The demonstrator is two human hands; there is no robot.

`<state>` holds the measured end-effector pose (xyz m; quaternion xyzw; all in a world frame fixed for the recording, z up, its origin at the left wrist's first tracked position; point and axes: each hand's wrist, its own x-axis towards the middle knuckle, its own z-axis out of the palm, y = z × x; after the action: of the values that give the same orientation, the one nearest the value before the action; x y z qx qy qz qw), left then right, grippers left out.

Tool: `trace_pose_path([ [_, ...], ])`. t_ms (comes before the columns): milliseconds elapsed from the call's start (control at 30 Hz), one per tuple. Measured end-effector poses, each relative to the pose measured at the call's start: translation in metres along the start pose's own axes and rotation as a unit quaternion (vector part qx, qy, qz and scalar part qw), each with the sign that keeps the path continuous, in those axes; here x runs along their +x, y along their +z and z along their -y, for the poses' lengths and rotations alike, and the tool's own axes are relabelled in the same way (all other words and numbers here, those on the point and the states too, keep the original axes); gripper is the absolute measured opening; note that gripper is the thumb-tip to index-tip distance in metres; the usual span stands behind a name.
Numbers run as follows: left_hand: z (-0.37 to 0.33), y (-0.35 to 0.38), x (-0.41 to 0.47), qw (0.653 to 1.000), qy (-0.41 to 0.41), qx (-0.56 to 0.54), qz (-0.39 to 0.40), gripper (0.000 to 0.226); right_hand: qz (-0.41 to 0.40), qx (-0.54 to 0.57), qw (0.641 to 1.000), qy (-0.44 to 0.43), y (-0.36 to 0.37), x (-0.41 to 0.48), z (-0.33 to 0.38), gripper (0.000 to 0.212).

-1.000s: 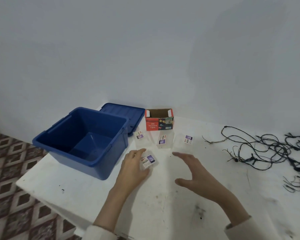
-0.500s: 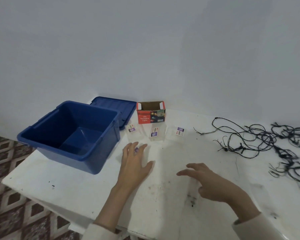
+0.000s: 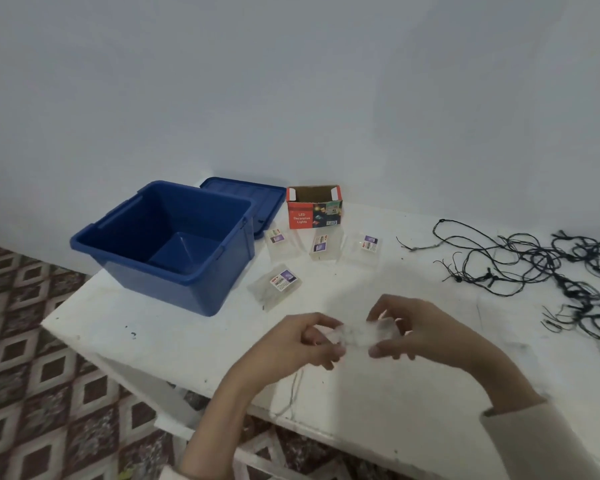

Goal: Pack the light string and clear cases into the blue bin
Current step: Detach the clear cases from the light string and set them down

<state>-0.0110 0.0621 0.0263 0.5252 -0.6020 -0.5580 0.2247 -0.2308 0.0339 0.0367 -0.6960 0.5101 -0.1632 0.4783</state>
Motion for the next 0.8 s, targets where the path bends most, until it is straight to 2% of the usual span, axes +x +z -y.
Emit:
trace_pose_path([
  [67,-0.016,-0.014,-0.012,0.997,0.046,-0.061,-0.021,0.024,-0.002,0.14,0.99,-0.01,-0.004,-0.006,0.014,0.03],
  [133,-0.032,-0.025,-0.02,0.988,0.1,-0.084,-0.079,0.02,-0.004,0.294,0.956,-0.006,-0.007,-0.011,0.028,0.034],
  [233,-0.056,-0.029,-0.024,0.959,0.186,-0.096,-0.191,0.023,0.027,0.5,0.865,-0.02,-0.008,-0.017,0.047,0.054],
  [333,-0.077,-0.014,-0.015,0.93,0.251,-0.03,-0.268,0.03,0.072,0.667,0.74,-0.051,-0.002,-0.026,0.074,0.06],
  [400,-0.087,0.002,-0.006,0.93,0.259,0.023,-0.26,0.035,0.053,0.727,0.679,-0.09,0.001,-0.034,0.097,0.049],
  [433,-0.092,0.011,-0.002,0.937,0.257,0.029,-0.236,0.035,0.026,0.736,0.667,-0.117,0.001,-0.038,0.107,0.037],
  [467,-0.097,0.019,0.0,0.945,0.252,0.022,-0.209,0.031,-0.018,0.722,0.677,-0.143,0.0,-0.041,0.118,0.026],
  [500,-0.102,0.025,-0.001,0.95,0.251,0.011,-0.187,0.028,-0.077,0.682,0.707,-0.169,-0.002,-0.043,0.126,0.023],
  [567,-0.113,0.031,-0.004,0.951,0.257,0.015,-0.173,0.027,-0.232,0.534,0.783,-0.22,-0.009,-0.044,0.131,0.024],
  [633,-0.124,0.028,-0.008,0.945,0.255,0.083,-0.186,0.025,-0.427,0.29,0.813,-0.268,-0.02,-0.041,0.125,0.031],
  [667,-0.131,0.024,-0.011,0.938,0.252,0.131,-0.197,0.024,-0.503,0.118,0.807,-0.285,-0.027,-0.038,0.12,0.032],
  [700,-0.138,0.019,-0.015,0.929,0.247,0.182,-0.206,0.025,-0.54,-0.041,0.787,-0.296,-0.033,-0.036,0.115,0.032],
  [733,-0.145,0.014,-0.019,0.913,0.247,0.243,-0.215,0.027,-0.546,-0.156,0.766,-0.301,-0.04,-0.035,0.11,0.031],
  [767,-0.151,0.01,-0.022,0.885,0.253,0.317,-0.23,0.028,-0.525,-0.217,0.769,-0.293,-0.045,-0.035,0.108,0.033],
  [800,-0.157,0.005,-0.023,0.847,0.266,0.391,-0.243,0.03,-0.486,-0.234,0.798,-0.268,-0.05,-0.038,0.109,0.034],
])
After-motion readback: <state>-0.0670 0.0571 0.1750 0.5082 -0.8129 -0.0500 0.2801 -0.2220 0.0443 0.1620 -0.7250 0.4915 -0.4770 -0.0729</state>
